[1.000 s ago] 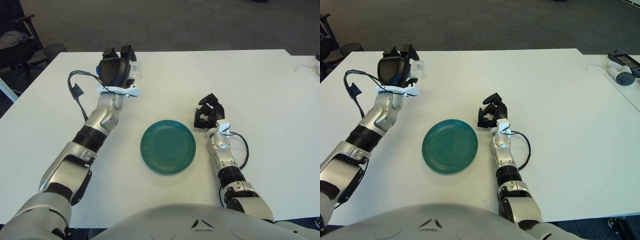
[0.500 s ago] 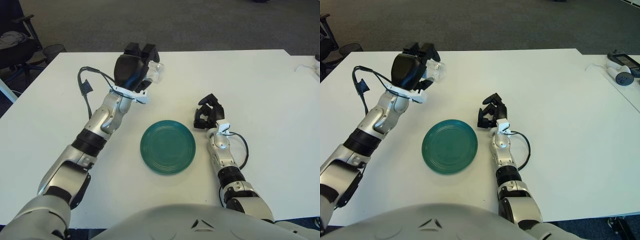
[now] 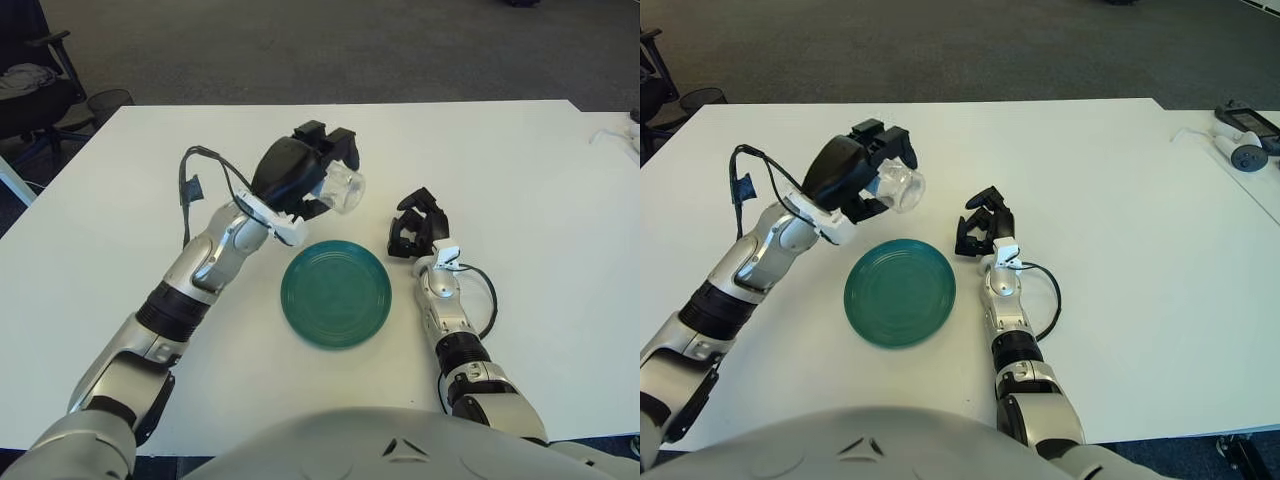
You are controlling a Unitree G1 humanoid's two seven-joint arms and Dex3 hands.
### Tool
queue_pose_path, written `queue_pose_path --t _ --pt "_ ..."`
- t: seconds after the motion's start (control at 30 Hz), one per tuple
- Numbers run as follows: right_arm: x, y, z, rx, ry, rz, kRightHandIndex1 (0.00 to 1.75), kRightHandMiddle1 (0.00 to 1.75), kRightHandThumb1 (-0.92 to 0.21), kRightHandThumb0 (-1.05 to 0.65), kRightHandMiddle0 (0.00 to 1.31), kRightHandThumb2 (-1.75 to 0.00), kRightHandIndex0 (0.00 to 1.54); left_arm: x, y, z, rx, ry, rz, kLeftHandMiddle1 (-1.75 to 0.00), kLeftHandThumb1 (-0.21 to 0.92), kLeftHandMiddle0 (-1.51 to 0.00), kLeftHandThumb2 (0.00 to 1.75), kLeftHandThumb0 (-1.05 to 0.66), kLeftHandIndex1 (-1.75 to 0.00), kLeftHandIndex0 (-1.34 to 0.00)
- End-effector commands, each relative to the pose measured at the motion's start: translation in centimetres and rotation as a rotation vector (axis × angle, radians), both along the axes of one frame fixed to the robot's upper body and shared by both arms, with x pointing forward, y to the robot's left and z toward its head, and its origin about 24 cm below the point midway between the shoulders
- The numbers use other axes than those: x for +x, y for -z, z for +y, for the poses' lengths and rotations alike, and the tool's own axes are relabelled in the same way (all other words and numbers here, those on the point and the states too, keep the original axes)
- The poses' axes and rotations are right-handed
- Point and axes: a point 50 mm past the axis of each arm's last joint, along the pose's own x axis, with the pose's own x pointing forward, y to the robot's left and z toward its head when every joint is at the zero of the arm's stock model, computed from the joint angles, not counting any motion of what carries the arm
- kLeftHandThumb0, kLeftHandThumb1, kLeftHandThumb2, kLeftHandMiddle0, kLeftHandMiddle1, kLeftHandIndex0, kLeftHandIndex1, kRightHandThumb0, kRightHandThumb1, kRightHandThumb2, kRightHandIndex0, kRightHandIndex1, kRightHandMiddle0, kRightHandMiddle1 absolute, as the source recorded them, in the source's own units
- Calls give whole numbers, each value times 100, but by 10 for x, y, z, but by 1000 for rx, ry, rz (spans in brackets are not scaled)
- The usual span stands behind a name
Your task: Put the bottle into the plate.
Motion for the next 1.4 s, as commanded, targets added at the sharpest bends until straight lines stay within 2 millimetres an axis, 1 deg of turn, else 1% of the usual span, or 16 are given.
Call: queue_pose_path --t 0.0,0.1,0.17,0.2,0.27,0.37,0.5,0.7,0.9,0.93,1.0,1.03,1.1,1.17,1.23,1.37 --pt "-47 63 -11 30 68 343 175 175 -10 0 54 -158 78 -6 0 3 45 70 -1 -171 19 -71 146 0 -175 -47" --pt "-47 63 -11 28 68 346 175 175 -10 0 53 -157 78 -15 0 4 79 130 19 -172 19 -71 146 0 -175 -47" --pt "-48 63 -12 24 73 353 175 175 -11 0 53 -156 77 -29 -1 6 92 173 53 -172 19 -71 146 0 -175 -47" --pt "-48 63 -12 19 76 352 175 175 -14 0 51 -153 75 -39 -1 8 100 197 84 -172 17 -73 149 0 -175 -49" --pt "-47 63 -12 12 80 346 175 175 -16 0 49 -151 73 -54 0 10 106 236 146 -173 18 -72 148 0 -175 -48" --pt "-47 61 -11 1 82 334 173 175 -18 0 48 -148 72 -66 1 12 102 269 225 -174 18 -71 148 0 -175 -48" --pt "-47 60 -10 -13 71 327 172 175 -19 0 47 -147 72 -66 0 10 152 290 313 -173 21 -70 145 0 -175 -46" --pt "-48 64 -11 0 68 357 174 175 -19 0 46 -147 71 -62 6 5 209 299 325 -170 23 -69 142 0 -175 -45" --pt "-48 63 -12 8 76 353 175 175 -19 0 47 -148 71 -63 8 3 249 332 345 -170 22 -69 142 0 -175 -46" --pt "-48 63 -12 8 76 352 174 175 -19 0 47 -148 71 -63 8 3 258 340 347 -172 19 -70 146 0 -175 -48" --pt "-49 63 -12 9 77 350 174 175 -19 0 46 -147 71 -70 18 1 285 347 347 -173 16 -72 150 0 -174 -52" --pt "-49 63 -13 13 78 350 174 175 -19 0 46 -147 71 -71 18 1 301 349 347 -174 15 -72 151 0 -173 -53" --pt "-49 63 -13 17 78 351 174 175 -19 0 46 -147 71 -69 16 1 318 350 348 -174 15 -72 146 0 -158 -62" --pt "-49 64 -13 19 78 352 174 175 -20 0 46 -147 71 -70 16 1 320 348 351 -174 15 -72 144 0 -153 -65" --pt "-49 64 -13 20 77 353 175 175 -20 0 46 -147 71 -70 16 1 318 349 361 -175 14 -72 146 0 -154 -65" --pt "-48 64 -13 19 73 351 175 175 -18 0 48 -149 72 -70 15 2 303 340 378 -175 11 -74 152 0 -163 -63"
